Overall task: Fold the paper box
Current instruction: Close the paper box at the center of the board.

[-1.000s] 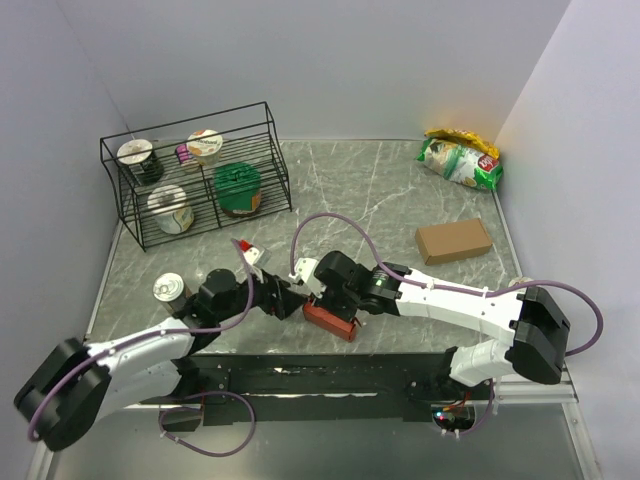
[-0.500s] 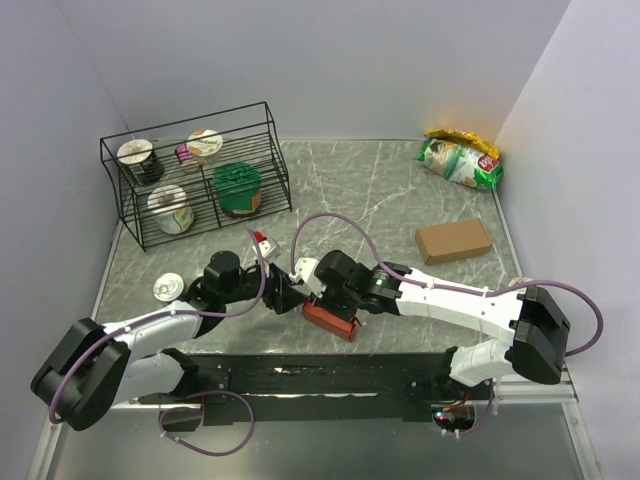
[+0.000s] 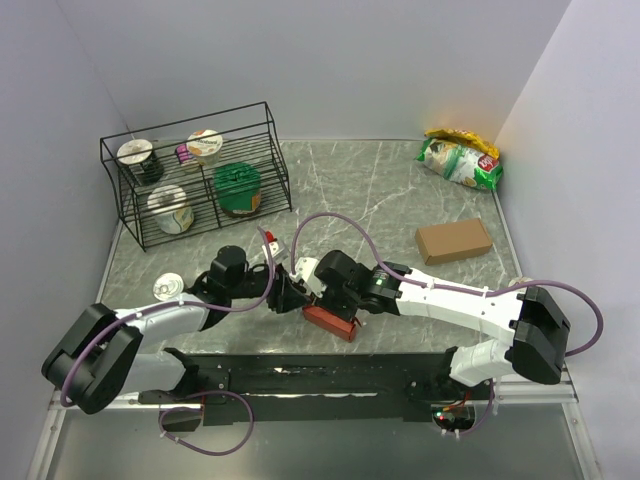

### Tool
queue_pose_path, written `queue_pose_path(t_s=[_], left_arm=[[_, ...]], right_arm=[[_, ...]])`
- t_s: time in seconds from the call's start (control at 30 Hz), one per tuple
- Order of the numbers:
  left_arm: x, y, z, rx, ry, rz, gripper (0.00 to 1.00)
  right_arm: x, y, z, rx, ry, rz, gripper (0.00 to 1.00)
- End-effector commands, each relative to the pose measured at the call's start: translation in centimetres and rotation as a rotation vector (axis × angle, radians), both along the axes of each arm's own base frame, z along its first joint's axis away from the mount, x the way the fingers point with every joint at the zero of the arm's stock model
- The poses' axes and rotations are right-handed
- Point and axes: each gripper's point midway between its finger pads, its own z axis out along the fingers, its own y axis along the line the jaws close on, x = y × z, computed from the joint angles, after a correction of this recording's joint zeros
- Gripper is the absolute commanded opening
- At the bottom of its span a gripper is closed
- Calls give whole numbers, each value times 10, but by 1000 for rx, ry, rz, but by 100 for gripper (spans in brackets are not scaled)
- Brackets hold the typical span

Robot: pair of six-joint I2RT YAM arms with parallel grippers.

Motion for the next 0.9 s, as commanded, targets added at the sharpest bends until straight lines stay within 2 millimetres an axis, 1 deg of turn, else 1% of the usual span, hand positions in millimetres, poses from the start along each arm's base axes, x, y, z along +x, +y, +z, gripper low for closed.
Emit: queue_pose_path(t_s=[0.0, 0.07, 0.1, 0.2, 0.3, 0.5, 0.63, 0.7, 0.77, 0.8, 0.83, 0.87], left_arm=[[-1, -9, 24, -66, -49, -61, 50], [-4, -10, 25, -79, -43, -73, 47], [-6, -10, 26, -85, -40, -78, 44], [-9, -12, 26, -89, -26, -89, 39], [-11, -13, 24, -82, -12, -91, 38], [-17, -18, 19, -63, 21, -99, 32], [-16, -18, 16, -43, 32, -77, 29], [-12, -19, 17, -33, 30, -51, 25], [-12, -20, 13, -5, 42, -35, 24], [-6, -20, 13, 10, 36, -4, 22], [-6, -18, 7, 41, 48, 10, 22], [-6, -19, 8, 52, 44, 15, 22]], right_arm=[[-4, -4, -2, -11, 24, -8, 0], [-3, -4, -3, -14, 25, -7, 0], [0, -6, -4, -26, 12, -22, 0], [0, -7, -6, -37, 17, -26, 0], [0, -8, -6, -41, 15, -25, 0], [0, -8, -7, -40, 15, -30, 0], [0, -8, -6, -37, 13, -32, 0], [1, -9, -7, -37, 12, -34, 0], [1, -10, -8, -43, 11, -36, 0], [0, -10, -8, -45, 12, -35, 0], [1, -11, -8, -48, 12, -37, 0], [1, -11, -8, -49, 11, -38, 0]])
